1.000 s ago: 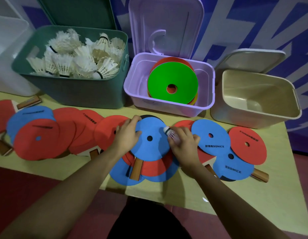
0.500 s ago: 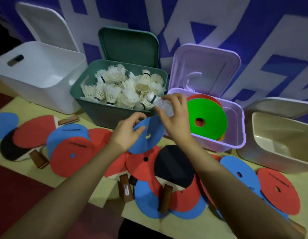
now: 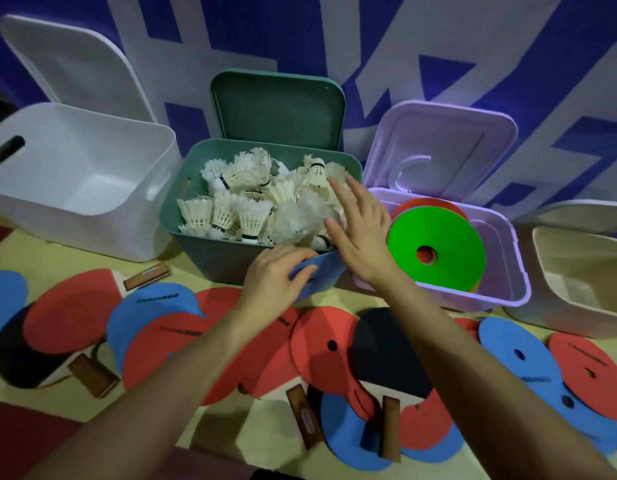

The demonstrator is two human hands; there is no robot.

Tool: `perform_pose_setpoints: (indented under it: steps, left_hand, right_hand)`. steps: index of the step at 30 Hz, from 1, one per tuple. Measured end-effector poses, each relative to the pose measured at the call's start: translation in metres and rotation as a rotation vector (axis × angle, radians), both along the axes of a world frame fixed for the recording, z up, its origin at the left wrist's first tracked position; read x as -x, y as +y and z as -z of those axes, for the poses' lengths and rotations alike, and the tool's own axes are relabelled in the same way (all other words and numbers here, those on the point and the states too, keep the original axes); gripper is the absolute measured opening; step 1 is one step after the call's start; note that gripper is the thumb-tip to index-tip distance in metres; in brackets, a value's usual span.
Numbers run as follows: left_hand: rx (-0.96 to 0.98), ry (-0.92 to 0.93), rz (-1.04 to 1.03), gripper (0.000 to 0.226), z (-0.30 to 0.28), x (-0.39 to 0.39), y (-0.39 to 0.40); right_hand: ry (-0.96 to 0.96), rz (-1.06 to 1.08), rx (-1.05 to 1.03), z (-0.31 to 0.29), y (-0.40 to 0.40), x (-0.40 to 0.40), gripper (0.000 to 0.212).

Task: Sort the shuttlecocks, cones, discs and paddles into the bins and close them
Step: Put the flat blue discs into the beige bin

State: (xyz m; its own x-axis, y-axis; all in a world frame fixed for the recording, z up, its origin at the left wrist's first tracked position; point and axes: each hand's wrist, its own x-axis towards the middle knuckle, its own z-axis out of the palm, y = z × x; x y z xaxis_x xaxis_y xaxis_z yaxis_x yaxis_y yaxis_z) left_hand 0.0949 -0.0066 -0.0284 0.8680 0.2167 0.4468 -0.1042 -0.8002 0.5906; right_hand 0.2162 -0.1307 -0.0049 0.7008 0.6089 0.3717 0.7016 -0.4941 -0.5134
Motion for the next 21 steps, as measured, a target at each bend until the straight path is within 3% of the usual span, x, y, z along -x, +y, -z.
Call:
perform_pose_setpoints:
  steps: [2,10,21]
  left_hand:
    - [-0.025,-0.096,0.010,0.022,-0.003,-0.002,-0.005]
    - [-0.070,-0.245,0.079,0.022,-0.028,-0.029,-0.041]
    - [-0.247,-0.281,0.055,0.027,-0.047,-0.132,-0.152]
  right_hand:
    - [-0.009,0.031,-0.169,0.004,-0.027,0.010,0.049]
    - [0.033,0.191,-0.318,0.027,-0.097,0.022,0.024]
    - [-0.103,0.386,-0.396,-0.009,-0.209,-0.046,0.025]
